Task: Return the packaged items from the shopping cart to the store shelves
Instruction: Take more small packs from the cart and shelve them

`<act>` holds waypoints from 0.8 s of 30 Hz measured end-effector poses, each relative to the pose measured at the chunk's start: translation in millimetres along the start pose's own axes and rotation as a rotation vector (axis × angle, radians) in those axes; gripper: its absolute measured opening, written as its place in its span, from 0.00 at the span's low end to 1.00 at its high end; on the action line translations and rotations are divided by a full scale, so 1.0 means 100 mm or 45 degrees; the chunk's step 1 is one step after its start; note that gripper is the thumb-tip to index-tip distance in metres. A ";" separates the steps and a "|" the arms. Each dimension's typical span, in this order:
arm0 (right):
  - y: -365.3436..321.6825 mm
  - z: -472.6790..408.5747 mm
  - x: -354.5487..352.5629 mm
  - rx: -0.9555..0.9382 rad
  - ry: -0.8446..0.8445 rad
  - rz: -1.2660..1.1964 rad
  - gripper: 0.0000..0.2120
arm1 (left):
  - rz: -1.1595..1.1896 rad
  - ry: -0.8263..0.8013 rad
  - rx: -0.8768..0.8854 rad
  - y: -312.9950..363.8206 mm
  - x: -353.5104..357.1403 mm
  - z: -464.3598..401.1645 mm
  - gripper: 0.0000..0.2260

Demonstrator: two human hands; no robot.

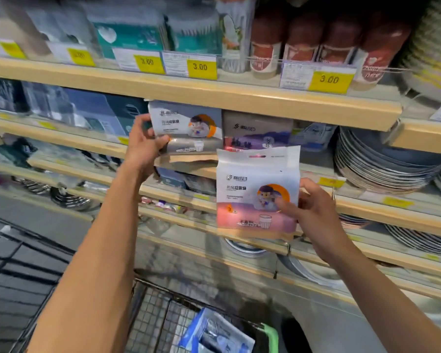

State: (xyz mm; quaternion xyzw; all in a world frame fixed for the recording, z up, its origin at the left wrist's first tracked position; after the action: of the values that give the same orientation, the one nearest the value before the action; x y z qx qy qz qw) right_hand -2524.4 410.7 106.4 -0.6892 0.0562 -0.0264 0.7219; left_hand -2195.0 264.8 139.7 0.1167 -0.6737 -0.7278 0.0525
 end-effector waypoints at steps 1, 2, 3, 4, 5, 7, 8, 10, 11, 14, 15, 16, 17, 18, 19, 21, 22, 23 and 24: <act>0.02 0.00 0.00 -0.003 -0.006 -0.010 0.14 | -0.002 0.048 0.036 0.00 -0.02 -0.06 0.19; 0.03 0.01 0.00 -0.004 -0.013 -0.017 0.15 | -0.021 0.087 0.066 0.00 -0.02 -0.11 0.18; 0.06 0.00 0.01 -0.003 -0.022 -0.024 0.16 | -0.044 0.108 0.089 -0.02 0.00 -0.17 0.18; 0.07 -0.01 0.02 -0.001 -0.029 -0.027 0.16 | -0.070 0.104 0.102 -0.03 0.04 -0.21 0.17; 0.09 -0.02 0.02 0.003 -0.034 -0.032 0.16 | -0.105 0.083 0.098 -0.07 0.10 -0.27 0.17; 0.11 -0.05 0.03 0.015 -0.030 -0.036 0.15 | -0.212 0.078 0.071 -0.12 0.19 -0.36 0.16; 0.12 -0.08 0.03 0.016 -0.027 -0.031 0.15 | -0.317 0.113 0.082 -0.12 0.21 -0.41 0.15; 0.12 -0.11 0.05 0.016 -0.025 -0.026 0.14 | -0.713 0.242 0.118 -0.12 0.21 -0.49 0.12; 0.13 -0.12 0.06 0.013 -0.022 -0.031 0.14 | -0.950 0.313 0.124 -0.11 0.21 -0.50 0.11; 0.14 -0.14 0.08 -0.001 0.011 -0.038 0.14 | -1.319 0.415 0.127 -0.07 0.27 -0.46 0.09; 0.14 -0.15 0.09 -0.006 0.028 -0.036 0.14 | -1.389 0.437 0.142 -0.06 0.30 -0.45 0.09; 0.14 -0.15 0.12 -0.011 0.037 -0.027 0.14 | -1.430 0.470 0.159 -0.05 0.30 -0.44 0.10; 0.14 -0.16 0.15 -0.020 0.036 -0.011 0.14 | -1.437 0.506 0.165 -0.06 0.29 -0.46 0.11; 0.12 -0.17 0.18 -0.031 0.039 0.003 0.14 | -1.416 0.539 0.163 -0.04 0.28 -0.46 0.11; 0.11 -0.18 0.21 -0.048 0.041 0.018 0.14 | -1.375 0.585 0.168 -0.04 0.27 -0.45 0.11; 0.09 -0.21 0.29 -0.087 0.046 0.046 0.14 | -1.316 0.684 0.190 -0.03 0.25 -0.43 0.10; 0.08 -0.22 0.33 -0.100 0.049 0.055 0.14 | -1.303 0.711 0.192 -0.03 0.25 -0.42 0.09; 0.06 -0.23 0.36 -0.111 0.055 0.062 0.14 | -1.296 0.710 0.182 -0.05 0.25 -0.42 0.08; 0.05 -0.26 0.40 -0.129 0.052 0.076 0.15 | -1.269 0.690 0.163 -0.09 0.22 -0.44 0.09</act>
State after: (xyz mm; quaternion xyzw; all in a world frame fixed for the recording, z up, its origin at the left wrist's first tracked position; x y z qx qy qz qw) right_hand -2487.6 380.6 98.4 -0.7221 0.0927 -0.0163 0.6853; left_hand -2205.3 217.6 125.6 0.6059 -0.5424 -0.5665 -0.1333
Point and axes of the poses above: each hand's wrist, its own z-axis away from the middle knuckle, its own x-axis out of the palm, y = z × x, the point moved 5 cm from there along -z, towards the middle knuckle, and after that the axes turned 3 degrees about -x, right-handed, at the moved point
